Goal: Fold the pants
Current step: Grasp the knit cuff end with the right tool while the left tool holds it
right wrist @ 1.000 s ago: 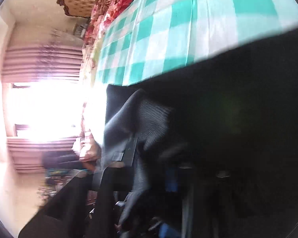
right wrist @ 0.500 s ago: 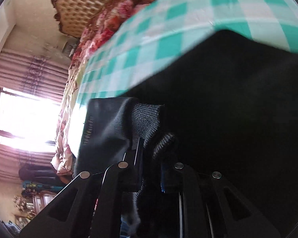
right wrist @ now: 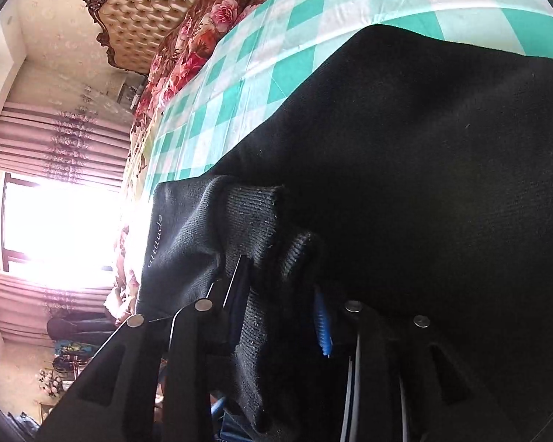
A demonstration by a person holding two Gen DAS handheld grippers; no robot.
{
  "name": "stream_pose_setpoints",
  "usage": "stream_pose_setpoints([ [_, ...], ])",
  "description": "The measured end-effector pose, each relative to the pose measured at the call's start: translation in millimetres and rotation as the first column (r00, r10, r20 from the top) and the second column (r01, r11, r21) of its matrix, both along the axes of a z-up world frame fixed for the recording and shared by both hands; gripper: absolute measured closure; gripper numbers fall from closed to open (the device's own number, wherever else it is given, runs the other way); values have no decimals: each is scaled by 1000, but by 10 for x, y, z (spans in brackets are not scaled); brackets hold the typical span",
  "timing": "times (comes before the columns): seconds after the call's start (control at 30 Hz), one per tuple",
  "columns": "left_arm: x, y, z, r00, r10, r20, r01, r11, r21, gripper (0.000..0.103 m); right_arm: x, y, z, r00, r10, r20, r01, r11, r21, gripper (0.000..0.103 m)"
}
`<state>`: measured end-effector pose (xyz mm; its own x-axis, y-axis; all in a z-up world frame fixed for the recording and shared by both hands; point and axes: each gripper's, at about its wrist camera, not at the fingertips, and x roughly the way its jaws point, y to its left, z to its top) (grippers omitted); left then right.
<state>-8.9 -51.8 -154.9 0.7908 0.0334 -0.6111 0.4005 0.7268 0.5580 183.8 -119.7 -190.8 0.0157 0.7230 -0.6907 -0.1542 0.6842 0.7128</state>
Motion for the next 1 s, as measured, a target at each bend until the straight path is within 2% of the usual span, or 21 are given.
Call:
stream_pose_setpoints([
  [0.03, 31, 0, -38, 1000, 5, 5, -5, 1000, 3, 66, 8, 24, 10, 1000, 2, -2, -2, 1000, 0, 70],
  [0.07, 58, 0, -46, 1000, 8, -4, -8, 1000, -7, 80, 12, 24, 11, 1000, 2, -4, -2, 1000, 1, 69],
  [0.1, 85, -11, -48, 1000, 15, -16, -15, 1000, -6, 85, 17, 14, 8, 1000, 1, -10, -1, 1000, 5, 68],
  [0.27, -15, -3, 175, 999, -3, 47, 6, 997, -71, 88, 13, -12, 12, 1000, -5, -28, 7, 998, 55, 47],
  [0.33, -78, -10, 216, 999, -24, 49, 28, 996, -82, 88, 5, 24, 40, 1000, -5, -23, 7, 999, 50, 45],
  [0.5, -83, -22, 15, 999, -39, 11, 40, 996, -83, 87, -5, 63, 60, 1000, -2, -4, 2, 1000, 30, 45],
  [0.53, -80, -21, -19, 999, -40, 4, 41, 995, -90, 87, 5, 95, 68, 1000, -2, 0, 2, 1000, 24, 47],
  [0.57, -94, -27, -61, 999, -40, 2, 40, 995, -92, 87, 6, 107, 78, 1000, -3, 14, 3, 1000, 7, 67],
  [0.6, -93, -18, -89, 999, -37, 11, 38, 995, -96, 85, 3, 127, 84, 999, 2, 32, -1, 1000, -23, 76],
  [0.67, -89, 45, -24, 1000, -29, 5, 29, 991, -133, 76, -3, 136, 102, 999, 1, 47, 0, 1000, -24, 88],
  [0.7, -118, 69, 1, 999, -37, -4, 36, 987, -155, 65, -3, 126, 128, 998, 2, 57, -1, 1000, -19, 90],
  [0.73, -164, 83, 31, 999, -43, 4, 43, 986, -159, 58, 5, 130, 142, 998, 3, 60, -2, 1000, -14, 91],
  [0.87, -271, -38, -7, 996, -81, 43, 83, 995, -51, 58, 16, 125, 189, 997, 0, 71, 1, 1000, -7, 91],
  [0.97, -220, -137, -138, 996, -78, 38, 77, 997, 12, 58, -1, 108, 217, 998, -5, 68, 5, 1000, -2, 91],
  [1.0, -196, -179, -202, 996, -83, 24, 82, 995, 48, 52, 0, 93, 232, 998, -8, 65, 8, 1000, 4, 91],
])
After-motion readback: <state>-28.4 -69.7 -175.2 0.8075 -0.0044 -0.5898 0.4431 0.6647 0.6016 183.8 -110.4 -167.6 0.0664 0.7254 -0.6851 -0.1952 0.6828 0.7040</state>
